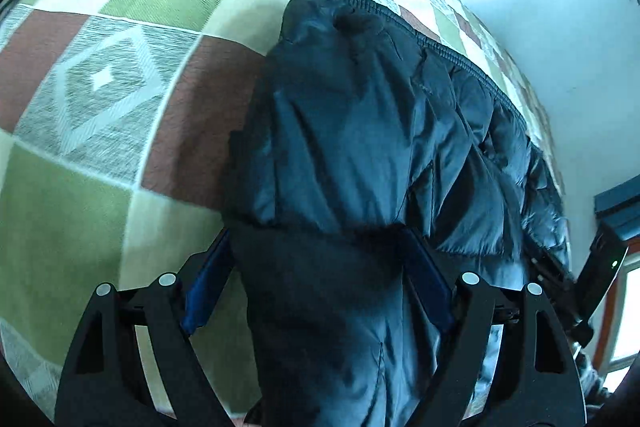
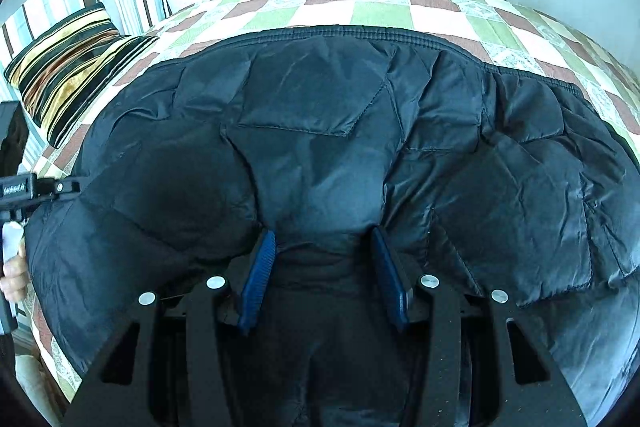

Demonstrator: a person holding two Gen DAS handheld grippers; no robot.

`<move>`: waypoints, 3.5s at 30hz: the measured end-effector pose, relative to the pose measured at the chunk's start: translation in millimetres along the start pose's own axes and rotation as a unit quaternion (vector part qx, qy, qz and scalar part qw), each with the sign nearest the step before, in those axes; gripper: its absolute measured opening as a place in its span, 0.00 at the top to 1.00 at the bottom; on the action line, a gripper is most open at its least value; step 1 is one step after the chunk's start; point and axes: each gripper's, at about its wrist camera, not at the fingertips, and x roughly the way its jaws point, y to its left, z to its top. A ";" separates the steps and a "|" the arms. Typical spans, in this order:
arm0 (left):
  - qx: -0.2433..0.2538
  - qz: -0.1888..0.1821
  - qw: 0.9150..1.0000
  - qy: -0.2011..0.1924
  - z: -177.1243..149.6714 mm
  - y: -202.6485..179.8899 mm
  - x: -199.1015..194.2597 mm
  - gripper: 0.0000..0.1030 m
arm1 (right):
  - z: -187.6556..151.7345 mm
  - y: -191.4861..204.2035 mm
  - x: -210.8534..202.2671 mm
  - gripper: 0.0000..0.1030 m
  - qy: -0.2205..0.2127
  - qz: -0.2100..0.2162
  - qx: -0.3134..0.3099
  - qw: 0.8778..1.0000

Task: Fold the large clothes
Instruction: 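Move both tools to the jacket's elastic hem and grasp it, then lift the hem with both tools and fold the jacket over, then lay the folded jacket down and open both tools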

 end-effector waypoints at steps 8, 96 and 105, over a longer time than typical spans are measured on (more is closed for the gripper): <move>0.044 -0.043 0.998 0.026 5.5 -4.6 9.8 0.45 | -1.1 2.2 1.7 0.50 -0.006 0.000 0.000 1.000; 0.275 -0.018 0.961 -0.019 -118.3 -443.2 125.7 0.84 | -82.5 -270.6 -142.4 0.45 -0.064 -0.109 0.167 0.978; 0.284 -0.025 0.958 -0.040 -125.9 -452.4 117.6 0.64 | -83.2 -272.8 -160.8 0.45 -0.074 -0.119 0.172 0.975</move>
